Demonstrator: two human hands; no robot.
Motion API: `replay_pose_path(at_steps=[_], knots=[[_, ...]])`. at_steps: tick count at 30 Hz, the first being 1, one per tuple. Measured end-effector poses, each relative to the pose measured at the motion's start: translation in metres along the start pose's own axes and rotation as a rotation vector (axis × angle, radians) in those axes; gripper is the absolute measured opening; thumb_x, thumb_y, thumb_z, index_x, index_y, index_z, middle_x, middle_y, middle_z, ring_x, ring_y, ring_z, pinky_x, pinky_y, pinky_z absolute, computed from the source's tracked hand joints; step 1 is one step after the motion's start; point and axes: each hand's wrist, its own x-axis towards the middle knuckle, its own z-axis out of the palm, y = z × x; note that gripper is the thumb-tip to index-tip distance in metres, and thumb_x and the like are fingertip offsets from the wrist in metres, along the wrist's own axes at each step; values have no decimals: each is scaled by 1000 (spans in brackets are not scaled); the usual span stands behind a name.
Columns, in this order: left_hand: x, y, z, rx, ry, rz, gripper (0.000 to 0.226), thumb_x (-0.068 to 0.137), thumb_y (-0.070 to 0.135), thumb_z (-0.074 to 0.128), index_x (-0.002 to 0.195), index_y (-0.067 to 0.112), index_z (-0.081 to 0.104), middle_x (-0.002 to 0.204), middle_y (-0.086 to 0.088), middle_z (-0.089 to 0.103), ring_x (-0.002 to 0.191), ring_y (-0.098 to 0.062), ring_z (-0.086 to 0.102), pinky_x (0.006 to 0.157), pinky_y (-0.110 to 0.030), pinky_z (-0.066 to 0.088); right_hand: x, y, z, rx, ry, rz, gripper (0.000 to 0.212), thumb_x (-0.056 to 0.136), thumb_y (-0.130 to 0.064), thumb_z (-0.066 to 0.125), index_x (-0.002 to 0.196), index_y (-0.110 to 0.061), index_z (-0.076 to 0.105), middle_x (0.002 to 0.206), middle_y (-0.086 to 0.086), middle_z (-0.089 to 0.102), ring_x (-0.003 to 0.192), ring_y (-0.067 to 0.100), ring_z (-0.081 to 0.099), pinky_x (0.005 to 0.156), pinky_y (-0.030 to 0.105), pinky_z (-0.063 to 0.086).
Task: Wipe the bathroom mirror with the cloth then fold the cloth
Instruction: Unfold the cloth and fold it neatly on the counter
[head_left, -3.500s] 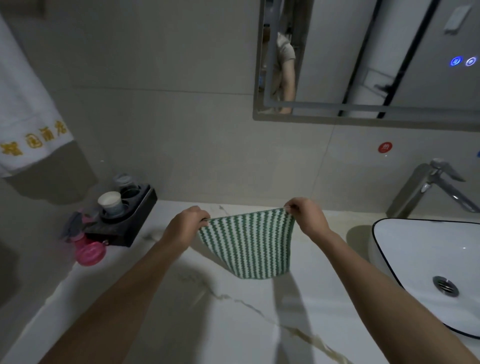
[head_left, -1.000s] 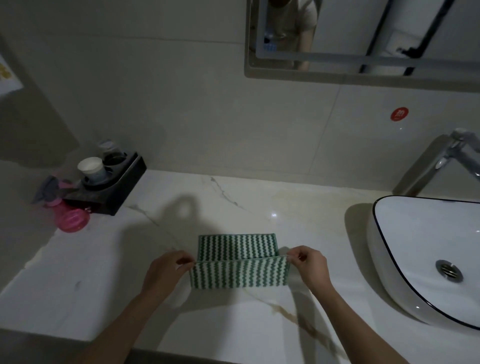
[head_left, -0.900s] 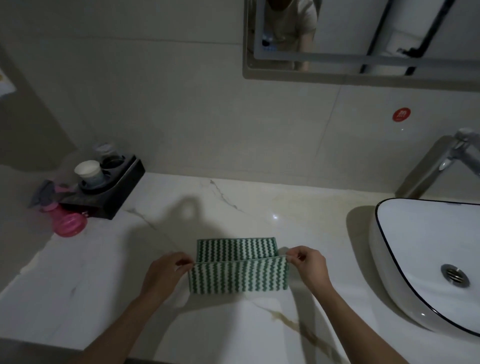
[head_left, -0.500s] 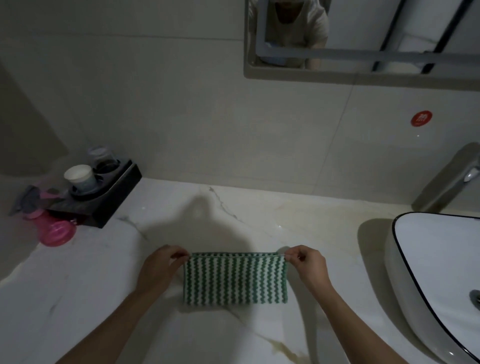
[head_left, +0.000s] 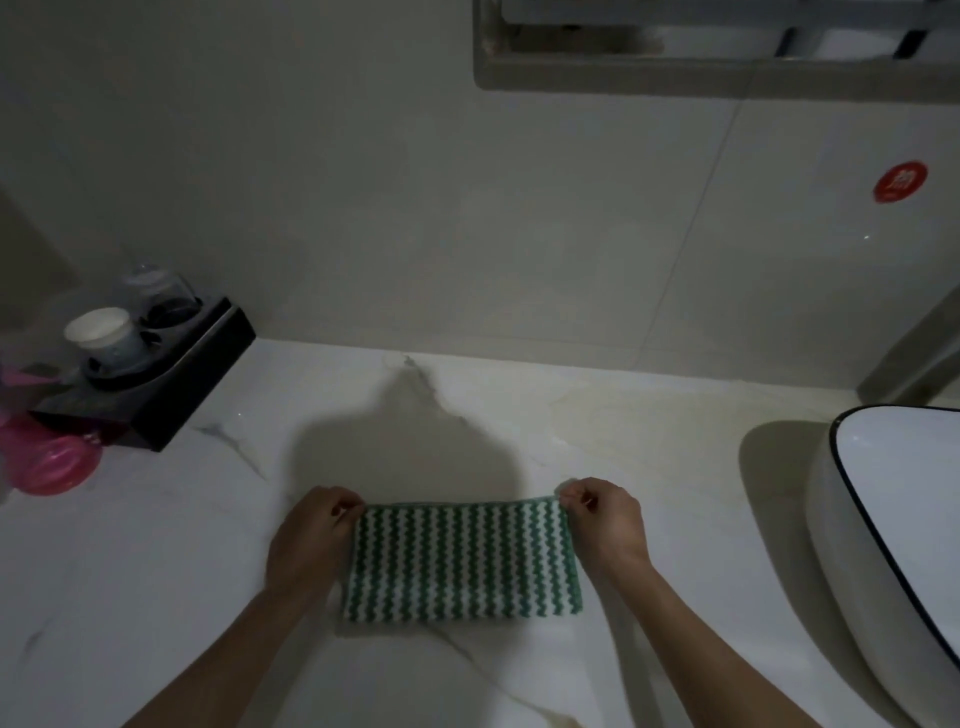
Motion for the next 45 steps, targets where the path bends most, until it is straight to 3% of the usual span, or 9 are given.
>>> replay_pose_path(at_steps=[11,15,18,21,26,31,38,40,45], knots=[[14,-4,0,120,-82,44,16,90,18,59,95,22,74,97,2,62,90,-14,57,81,-27,43,16,22,14,-149,7,-130,35,79,-3,62,52,-26,58,62,-4,64,58,8,59,54,34,47],[12,-17,-1,256,-199,117,18,84,40,61,93,29,73,93,6,62,92,-14,59,81,-26,43,18,31,17,-238,12,-200,19,86,-15,63,95,-29,74,91,-3,65,87,15,57,74,27,45],[16,-28,3,318,-109,168,16,79,41,67,79,25,67,86,3,65,86,-17,62,75,-29,47,17,31,17,-316,-13,-225,20,88,-21,64,105,-26,72,100,-2,60,95,19,50,79,23,37],[18,-16,5,222,-119,120,7,87,25,64,87,27,70,100,8,62,95,-15,58,72,-17,38,17,27,13,-372,-3,-217,17,87,-27,65,102,-29,73,102,-3,60,93,17,46,78,24,34],[24,-14,2,303,-127,215,12,86,16,64,92,20,73,103,4,61,98,-16,55,73,-21,29,17,21,11,-450,-37,-221,19,85,-24,60,75,-40,62,91,-10,58,86,13,44,70,23,22],[19,-15,2,172,-192,228,26,84,14,61,73,36,50,80,8,60,77,-11,55,67,-28,40,15,9,8,-331,-53,-188,36,78,-12,66,56,-37,53,73,-15,61,74,10,52,65,23,34],[18,-15,-3,22,-188,310,12,85,18,63,96,18,68,85,0,61,81,-15,59,77,-27,46,10,2,-2,-71,-143,-76,34,81,0,63,59,-25,56,59,-15,60,55,-7,54,55,5,38],[20,-16,-8,44,-216,365,30,82,32,56,96,12,73,87,-6,63,82,-18,61,77,-24,44,12,3,-6,-50,-169,-99,33,81,4,62,64,-24,62,68,-16,62,61,-8,55,62,4,37],[21,-9,-28,46,-161,402,18,83,24,64,90,12,75,85,-2,64,78,-9,60,73,-8,38,17,-2,-23,-203,-206,-227,9,80,-9,73,86,-15,77,92,1,72,82,13,60,71,4,34]])
